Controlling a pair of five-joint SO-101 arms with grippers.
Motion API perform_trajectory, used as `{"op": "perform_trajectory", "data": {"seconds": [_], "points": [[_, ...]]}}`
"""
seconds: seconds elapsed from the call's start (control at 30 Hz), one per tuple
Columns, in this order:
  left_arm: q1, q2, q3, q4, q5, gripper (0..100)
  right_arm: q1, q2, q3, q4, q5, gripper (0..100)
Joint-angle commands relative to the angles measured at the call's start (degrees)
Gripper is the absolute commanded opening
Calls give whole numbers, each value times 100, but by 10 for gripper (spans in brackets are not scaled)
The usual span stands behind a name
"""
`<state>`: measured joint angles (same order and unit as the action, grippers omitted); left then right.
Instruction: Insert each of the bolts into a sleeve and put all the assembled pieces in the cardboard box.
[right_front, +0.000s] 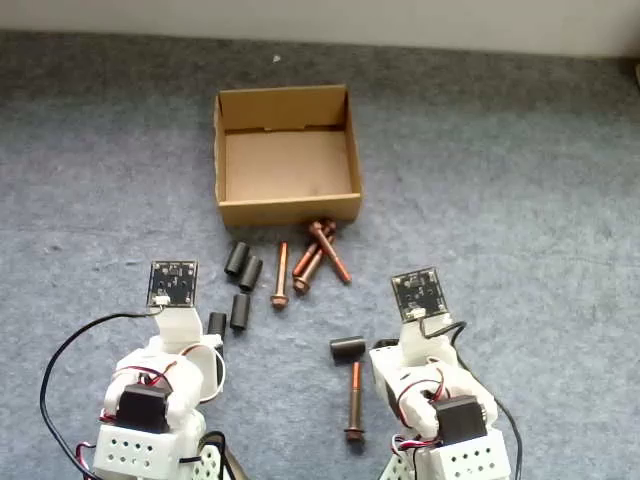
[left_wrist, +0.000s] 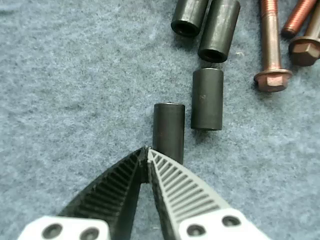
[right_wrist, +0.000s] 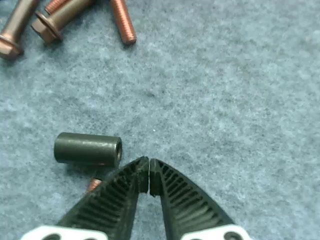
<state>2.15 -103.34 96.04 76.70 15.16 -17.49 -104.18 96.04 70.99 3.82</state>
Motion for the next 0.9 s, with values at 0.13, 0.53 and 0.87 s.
{"op": "perform_trajectory", "data": {"seconds": [0.13, 0.53, 0.87], "points": [[-48, -48, 110, 9, 18, 9, 66, -75, 822, 31, 62, 5], [48, -48, 110, 9, 18, 8, 66, -75, 822, 31, 62, 5], [92, -48, 110, 9, 0, 10, 40, -75, 822, 31, 53, 5]]}}
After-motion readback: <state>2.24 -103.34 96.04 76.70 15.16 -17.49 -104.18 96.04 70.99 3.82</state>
